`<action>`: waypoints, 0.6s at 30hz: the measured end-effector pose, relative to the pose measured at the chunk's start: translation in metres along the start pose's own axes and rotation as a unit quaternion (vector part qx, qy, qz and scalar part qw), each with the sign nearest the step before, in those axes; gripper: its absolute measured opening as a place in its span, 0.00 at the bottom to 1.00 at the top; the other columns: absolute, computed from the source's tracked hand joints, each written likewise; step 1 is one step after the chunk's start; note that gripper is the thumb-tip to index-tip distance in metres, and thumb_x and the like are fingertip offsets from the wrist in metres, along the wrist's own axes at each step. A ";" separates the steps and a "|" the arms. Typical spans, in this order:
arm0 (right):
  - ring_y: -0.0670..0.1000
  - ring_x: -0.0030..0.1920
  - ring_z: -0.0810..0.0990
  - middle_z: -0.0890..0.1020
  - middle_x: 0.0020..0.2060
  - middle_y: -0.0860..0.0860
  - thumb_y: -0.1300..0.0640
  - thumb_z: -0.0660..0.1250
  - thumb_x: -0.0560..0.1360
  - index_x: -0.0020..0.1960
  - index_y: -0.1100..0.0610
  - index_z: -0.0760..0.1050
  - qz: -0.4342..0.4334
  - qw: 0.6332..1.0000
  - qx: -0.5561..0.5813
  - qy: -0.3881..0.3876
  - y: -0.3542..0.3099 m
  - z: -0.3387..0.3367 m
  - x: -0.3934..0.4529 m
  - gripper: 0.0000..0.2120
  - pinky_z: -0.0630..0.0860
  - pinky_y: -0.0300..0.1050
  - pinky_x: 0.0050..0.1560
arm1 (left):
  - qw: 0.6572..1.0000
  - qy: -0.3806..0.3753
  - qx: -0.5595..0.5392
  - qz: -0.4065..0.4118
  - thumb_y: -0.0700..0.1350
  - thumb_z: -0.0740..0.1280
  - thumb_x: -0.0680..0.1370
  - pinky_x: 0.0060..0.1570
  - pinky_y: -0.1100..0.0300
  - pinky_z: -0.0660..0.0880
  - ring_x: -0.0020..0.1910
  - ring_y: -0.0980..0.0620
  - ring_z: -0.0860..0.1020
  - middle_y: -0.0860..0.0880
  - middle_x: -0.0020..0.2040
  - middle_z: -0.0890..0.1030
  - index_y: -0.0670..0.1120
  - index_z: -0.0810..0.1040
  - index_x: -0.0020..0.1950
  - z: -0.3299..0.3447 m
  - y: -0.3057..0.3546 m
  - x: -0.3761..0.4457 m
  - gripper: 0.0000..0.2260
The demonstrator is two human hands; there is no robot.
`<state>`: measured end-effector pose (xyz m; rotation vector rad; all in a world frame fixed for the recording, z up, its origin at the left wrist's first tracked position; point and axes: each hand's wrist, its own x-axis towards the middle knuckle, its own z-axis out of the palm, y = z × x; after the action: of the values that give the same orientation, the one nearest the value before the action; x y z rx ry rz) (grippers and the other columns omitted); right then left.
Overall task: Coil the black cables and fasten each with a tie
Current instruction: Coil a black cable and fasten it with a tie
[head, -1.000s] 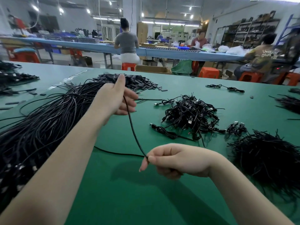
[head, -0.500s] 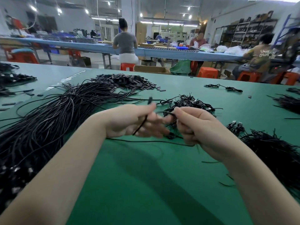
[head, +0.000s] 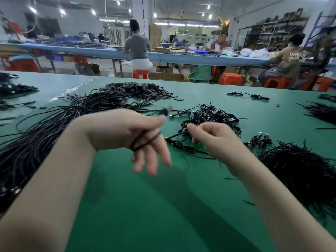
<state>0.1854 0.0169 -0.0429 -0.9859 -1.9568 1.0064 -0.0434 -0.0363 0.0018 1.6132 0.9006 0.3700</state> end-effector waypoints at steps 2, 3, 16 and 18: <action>0.41 0.22 0.61 0.65 0.22 0.43 0.47 0.63 0.79 0.35 0.54 0.76 -0.076 0.997 0.003 0.023 -0.012 -0.001 -0.003 0.17 0.59 0.32 0.25 | 0.992 0.107 0.029 -0.065 0.65 0.50 0.74 0.39 0.65 0.77 0.42 0.52 0.84 0.47 0.48 0.85 0.48 0.84 0.50 0.011 -0.003 0.020 0.29; 0.40 0.22 0.63 0.67 0.22 0.42 0.50 0.61 0.80 0.37 0.52 0.77 -0.110 0.994 0.006 0.007 -0.018 0.003 -0.005 0.15 0.60 0.30 0.25 | 0.985 0.166 -0.022 -0.039 0.64 0.51 0.75 0.44 0.64 0.79 0.45 0.53 0.84 0.48 0.51 0.85 0.48 0.83 0.51 0.014 -0.004 0.030 0.28; 0.43 0.23 0.60 0.65 0.22 0.43 0.46 0.64 0.78 0.36 0.56 0.76 0.006 0.999 -0.033 0.007 0.015 0.014 0.005 0.17 0.57 0.37 0.24 | 0.998 0.045 -0.035 0.031 0.61 0.54 0.79 0.28 0.65 0.71 0.24 0.54 0.76 0.50 0.28 0.80 0.46 0.84 0.42 0.013 0.001 0.012 0.25; 0.41 0.24 0.66 0.70 0.22 0.43 0.49 0.62 0.79 0.38 0.55 0.77 -0.069 0.994 -0.064 0.054 0.004 0.013 0.005 0.15 0.60 0.32 0.26 | 0.989 0.135 0.039 -0.054 0.62 0.50 0.78 0.34 0.65 0.74 0.34 0.52 0.81 0.48 0.40 0.85 0.48 0.84 0.48 0.019 -0.005 0.029 0.27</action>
<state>0.1731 0.0182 -0.0508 -0.9402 -1.9873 0.7444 -0.0136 -0.0285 -0.0141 1.6006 1.2149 0.4900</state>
